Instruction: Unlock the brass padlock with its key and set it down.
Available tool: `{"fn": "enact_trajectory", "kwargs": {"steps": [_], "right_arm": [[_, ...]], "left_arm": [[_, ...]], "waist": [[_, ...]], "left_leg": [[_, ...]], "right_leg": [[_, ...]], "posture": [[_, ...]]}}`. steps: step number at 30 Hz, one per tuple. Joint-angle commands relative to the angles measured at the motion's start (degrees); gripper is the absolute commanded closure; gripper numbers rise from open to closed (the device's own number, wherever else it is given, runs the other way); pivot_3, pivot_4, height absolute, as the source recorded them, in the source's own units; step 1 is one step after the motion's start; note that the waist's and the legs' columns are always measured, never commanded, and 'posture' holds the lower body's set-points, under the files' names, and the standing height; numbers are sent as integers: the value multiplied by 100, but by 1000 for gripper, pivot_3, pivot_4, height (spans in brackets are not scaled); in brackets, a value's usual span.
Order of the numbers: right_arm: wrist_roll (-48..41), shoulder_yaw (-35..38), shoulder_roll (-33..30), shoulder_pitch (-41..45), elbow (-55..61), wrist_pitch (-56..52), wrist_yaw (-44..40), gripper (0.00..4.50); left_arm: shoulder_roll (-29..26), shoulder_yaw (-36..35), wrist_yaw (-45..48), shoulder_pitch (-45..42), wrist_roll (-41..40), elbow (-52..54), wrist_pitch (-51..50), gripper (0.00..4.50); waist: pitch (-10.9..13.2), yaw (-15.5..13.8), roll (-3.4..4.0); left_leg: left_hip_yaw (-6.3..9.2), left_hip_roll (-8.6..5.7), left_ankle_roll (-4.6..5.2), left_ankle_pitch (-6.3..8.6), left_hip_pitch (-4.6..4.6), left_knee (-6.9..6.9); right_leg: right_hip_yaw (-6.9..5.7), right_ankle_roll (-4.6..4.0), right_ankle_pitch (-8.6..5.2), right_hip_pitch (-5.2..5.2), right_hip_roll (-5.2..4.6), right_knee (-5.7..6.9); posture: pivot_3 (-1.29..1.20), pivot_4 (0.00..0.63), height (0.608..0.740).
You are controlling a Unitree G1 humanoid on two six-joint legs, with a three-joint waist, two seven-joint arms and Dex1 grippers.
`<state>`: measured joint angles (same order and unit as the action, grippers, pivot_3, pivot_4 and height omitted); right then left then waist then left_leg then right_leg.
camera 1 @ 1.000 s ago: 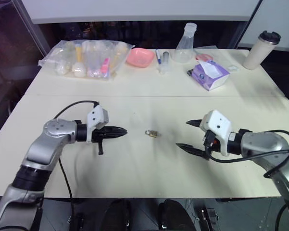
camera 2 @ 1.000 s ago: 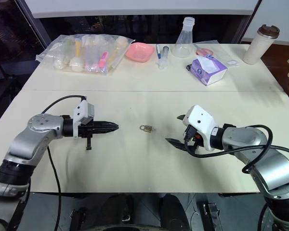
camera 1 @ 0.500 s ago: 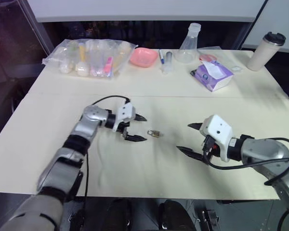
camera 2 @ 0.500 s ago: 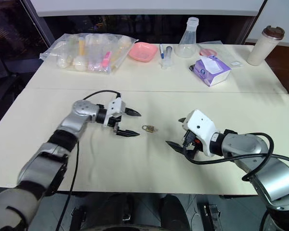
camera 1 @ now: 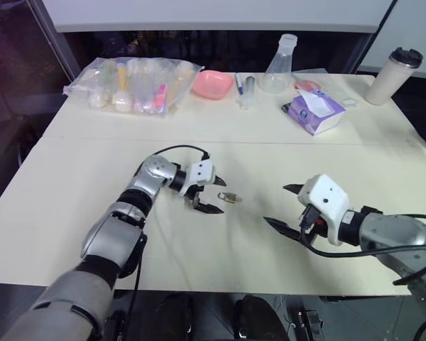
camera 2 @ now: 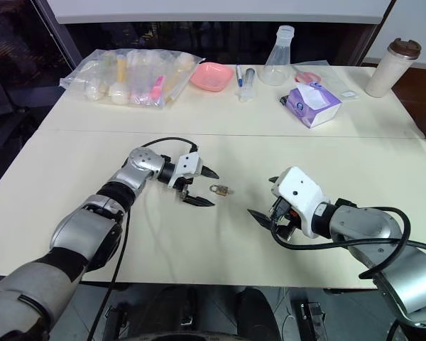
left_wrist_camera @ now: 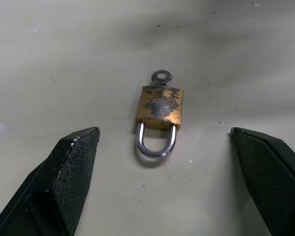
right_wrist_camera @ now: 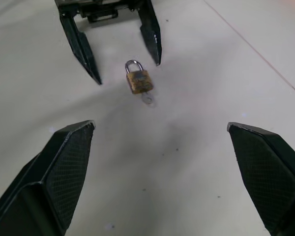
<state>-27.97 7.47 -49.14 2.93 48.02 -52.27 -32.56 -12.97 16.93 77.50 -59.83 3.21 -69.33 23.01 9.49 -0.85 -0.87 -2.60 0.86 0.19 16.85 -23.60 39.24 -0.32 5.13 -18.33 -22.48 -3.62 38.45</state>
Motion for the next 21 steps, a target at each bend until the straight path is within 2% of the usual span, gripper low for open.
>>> {"fn": "enact_trajectory", "kwargs": {"steps": [1,3,5,7,12,13,18,19,21], "right_arm": [[-48,140,33,-5,255,-14,86,0],[-51,132,31,-11,258,-15,103,0],[-52,122,19,0,245,-10,109,0],[-50,124,6,12,216,3,97,0],[0,4,-19,99,104,94,35,0],[18,-52,-18,144,77,125,22,0],[478,-554,-94,378,-146,538,-1,0],[732,-772,-146,427,-254,761,-11,0],[2192,-1854,-309,868,-1016,1982,119,0]], "left_arm": [[181,-38,-209,-107,186,-141,50,40],[232,-74,-237,-118,225,-174,42,40],[263,-107,-237,-111,265,-185,45,588],[273,-116,-231,-97,293,-194,32,1344],[189,-128,-215,-6,341,-182,-22,3590],[158,-139,-226,5,341,-164,-17,3763],[-5,-354,-179,-37,171,-27,-100,3750],[-51,-471,-129,-55,57,45,-159,3750],[-351,-905,209,15,-479,618,-607,3750]], "waist": [[0,0,-1],[0,3,0],[0,2,0],[0,2,0],[-1,16,0],[-1,17,0],[-1,43,0],[-1,51,0],[0,127,-2]], "left_leg": [[0,0,0,0,0,0],[1,0,0,0,0,0],[1,0,0,0,0,0],[2,0,0,0,0,0],[2,0,0,0,4,2],[2,1,0,0,4,2],[2,4,0,0,5,1],[1,4,0,0,5,1],[-2,4,-1,-1,3,0]], "right_leg": [[0,0,0,0,0,0],[0,1,1,0,0,0],[0,1,1,0,0,0],[0,1,1,1,0,0],[0,5,3,4,1,1],[0,5,3,4,1,2],[-1,5,3,0,3,4],[-1,5,3,-2,3,6],[1,5,3,-8,7,8]], "posture": [[0,150,715],[0,150,715],[0,150,715],[0,150,715],[0,150,715],[0,150,715],[0,150,715],[0,150,715],[0,150,715]]}}
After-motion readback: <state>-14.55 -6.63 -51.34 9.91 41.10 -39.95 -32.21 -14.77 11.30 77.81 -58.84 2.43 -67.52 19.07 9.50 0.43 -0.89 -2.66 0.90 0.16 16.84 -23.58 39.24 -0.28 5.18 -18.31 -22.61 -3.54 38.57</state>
